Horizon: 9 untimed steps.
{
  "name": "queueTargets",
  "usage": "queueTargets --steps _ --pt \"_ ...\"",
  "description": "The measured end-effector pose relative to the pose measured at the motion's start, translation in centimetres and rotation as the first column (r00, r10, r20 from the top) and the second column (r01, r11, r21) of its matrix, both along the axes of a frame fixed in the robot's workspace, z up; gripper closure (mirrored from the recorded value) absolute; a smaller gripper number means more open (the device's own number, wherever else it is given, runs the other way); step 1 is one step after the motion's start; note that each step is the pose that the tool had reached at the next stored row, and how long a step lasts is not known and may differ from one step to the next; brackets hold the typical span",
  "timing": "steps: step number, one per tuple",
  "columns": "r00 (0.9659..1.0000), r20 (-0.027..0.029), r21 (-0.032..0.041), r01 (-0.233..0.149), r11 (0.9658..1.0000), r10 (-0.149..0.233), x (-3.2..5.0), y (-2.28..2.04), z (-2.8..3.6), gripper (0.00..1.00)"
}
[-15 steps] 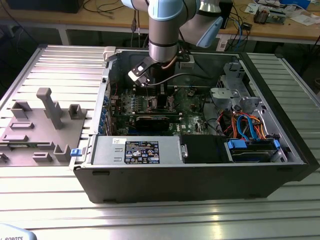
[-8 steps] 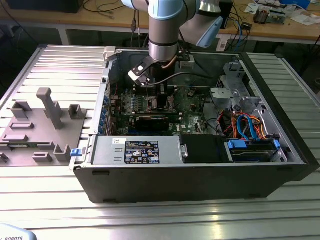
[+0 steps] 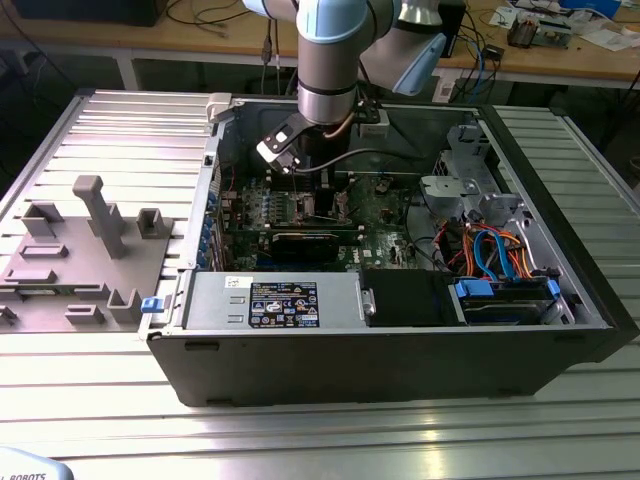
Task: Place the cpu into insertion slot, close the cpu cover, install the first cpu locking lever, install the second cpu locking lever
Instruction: 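Place the cpu into insertion slot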
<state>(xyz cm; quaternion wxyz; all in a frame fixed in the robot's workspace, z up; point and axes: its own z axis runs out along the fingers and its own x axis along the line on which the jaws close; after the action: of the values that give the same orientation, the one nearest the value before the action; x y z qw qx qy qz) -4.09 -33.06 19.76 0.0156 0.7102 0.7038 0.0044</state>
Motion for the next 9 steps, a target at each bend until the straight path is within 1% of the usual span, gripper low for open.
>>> queueTargets --steps 7,9 --pt "1.0000 -0.0001 0.0000 0.000 1.0000 0.000 0.00 -0.01 0.14 0.38" --pt "1.0000 -0.0002 -0.0004 0.000 1.0000 0.000 0.00 -0.09 0.16 0.38"
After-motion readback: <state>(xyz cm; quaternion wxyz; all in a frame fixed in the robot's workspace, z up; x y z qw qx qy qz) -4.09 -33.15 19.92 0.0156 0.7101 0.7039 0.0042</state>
